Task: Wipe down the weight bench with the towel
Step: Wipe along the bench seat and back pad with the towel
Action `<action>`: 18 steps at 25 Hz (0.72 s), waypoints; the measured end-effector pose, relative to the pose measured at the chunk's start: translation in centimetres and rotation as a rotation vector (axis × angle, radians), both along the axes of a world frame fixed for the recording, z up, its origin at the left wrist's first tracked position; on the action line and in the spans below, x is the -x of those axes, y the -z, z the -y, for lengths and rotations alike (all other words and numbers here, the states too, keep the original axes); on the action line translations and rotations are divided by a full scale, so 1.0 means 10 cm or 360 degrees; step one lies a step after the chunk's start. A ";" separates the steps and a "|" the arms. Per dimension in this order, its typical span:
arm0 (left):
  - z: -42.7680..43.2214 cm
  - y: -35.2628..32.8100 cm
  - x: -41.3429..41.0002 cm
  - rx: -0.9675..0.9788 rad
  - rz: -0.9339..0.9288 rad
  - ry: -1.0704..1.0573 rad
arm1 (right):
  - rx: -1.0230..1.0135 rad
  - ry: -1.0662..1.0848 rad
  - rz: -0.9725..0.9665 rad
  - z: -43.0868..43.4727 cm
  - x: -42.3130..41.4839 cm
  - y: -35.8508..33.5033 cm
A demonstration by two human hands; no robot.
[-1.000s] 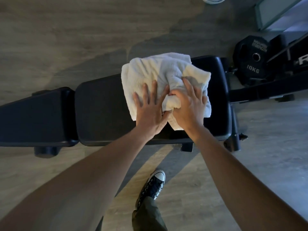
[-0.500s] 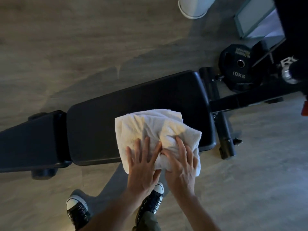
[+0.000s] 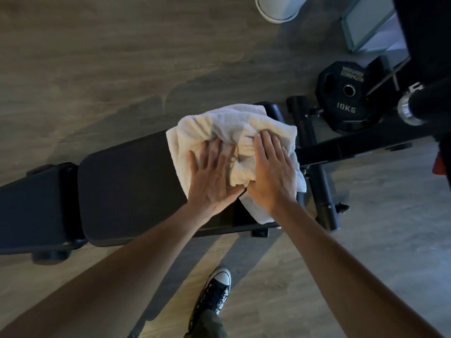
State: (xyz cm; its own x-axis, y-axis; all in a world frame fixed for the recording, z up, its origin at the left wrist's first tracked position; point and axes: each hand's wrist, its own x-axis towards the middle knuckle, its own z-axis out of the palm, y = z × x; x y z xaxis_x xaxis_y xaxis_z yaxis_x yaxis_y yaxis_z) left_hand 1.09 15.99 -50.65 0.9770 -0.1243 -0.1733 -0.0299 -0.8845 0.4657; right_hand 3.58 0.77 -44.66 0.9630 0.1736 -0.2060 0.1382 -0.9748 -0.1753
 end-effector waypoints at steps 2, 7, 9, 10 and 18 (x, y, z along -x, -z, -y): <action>0.01 -0.04 -0.17 -0.0061 0.0022 -0.0020 | 0.0095 -0.0069 0.0007 -0.03 -0.17 -0.01; 0.02 -0.08 -0.38 -0.0230 0.0140 0.0000 | 0.0108 -0.0095 -0.0039 -0.01 -0.33 -0.09; 0.04 -0.08 -0.31 -0.0231 0.0166 -0.0022 | 0.0084 -0.0050 -0.0052 0.00 -0.28 -0.10; 0.05 -0.08 -0.25 -0.0228 0.0178 -0.0015 | 0.0066 -0.0011 -0.0062 -0.01 -0.22 -0.10; 0.02 -0.11 0.80 -0.0093 0.0095 0.0162 | -0.0040 0.0301 0.0001 0.01 0.98 -0.02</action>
State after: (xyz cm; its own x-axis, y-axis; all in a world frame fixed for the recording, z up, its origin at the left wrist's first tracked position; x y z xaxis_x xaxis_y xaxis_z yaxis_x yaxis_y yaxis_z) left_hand -6.88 15.74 -49.52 0.9686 -0.2150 -0.1248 -0.1474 -0.9010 0.4080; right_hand -6.24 0.70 -44.49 0.9791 -0.0057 -0.2035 -0.0472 -0.9787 -0.1999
